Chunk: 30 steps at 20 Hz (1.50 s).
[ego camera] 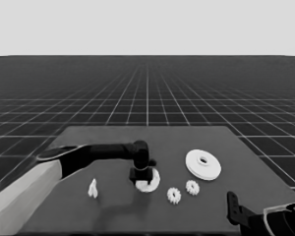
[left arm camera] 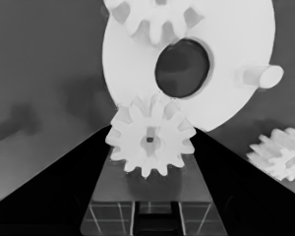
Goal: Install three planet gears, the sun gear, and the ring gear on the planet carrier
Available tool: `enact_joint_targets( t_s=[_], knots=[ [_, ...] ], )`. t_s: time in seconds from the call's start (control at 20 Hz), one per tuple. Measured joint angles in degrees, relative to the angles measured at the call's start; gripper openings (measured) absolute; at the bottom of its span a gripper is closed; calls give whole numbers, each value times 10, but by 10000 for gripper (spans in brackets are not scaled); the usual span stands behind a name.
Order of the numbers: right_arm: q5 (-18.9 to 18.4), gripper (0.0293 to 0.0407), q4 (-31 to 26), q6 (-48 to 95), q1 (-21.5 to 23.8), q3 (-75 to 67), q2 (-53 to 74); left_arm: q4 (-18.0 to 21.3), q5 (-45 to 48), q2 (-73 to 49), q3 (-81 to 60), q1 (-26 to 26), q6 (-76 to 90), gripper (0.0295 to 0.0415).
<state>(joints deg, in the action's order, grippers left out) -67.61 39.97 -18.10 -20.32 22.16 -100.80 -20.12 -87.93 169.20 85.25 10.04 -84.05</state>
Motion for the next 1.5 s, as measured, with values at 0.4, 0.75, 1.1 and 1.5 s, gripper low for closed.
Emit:
enact_joint_targets(
  t_s=[0.4, 0.75, 1.1, 1.5],
  knots=[
    [0, 385, 0, 0, 0, 0, 0, -4, 1, 1, 3, 4, 2, 383],
    [0, 385, 0, 0, 0, 0, 0, 32, -11, -6, -27, -30, -19, 385],
    [0, 385, 0, 0, 0, 0, 0, 91, -17, -10, -52, -93, -38, 385],
    [0, 385, 0, 0, 0, 0, 0, 26, 470, -652, -588, -287, 980, 386]
  ],
)
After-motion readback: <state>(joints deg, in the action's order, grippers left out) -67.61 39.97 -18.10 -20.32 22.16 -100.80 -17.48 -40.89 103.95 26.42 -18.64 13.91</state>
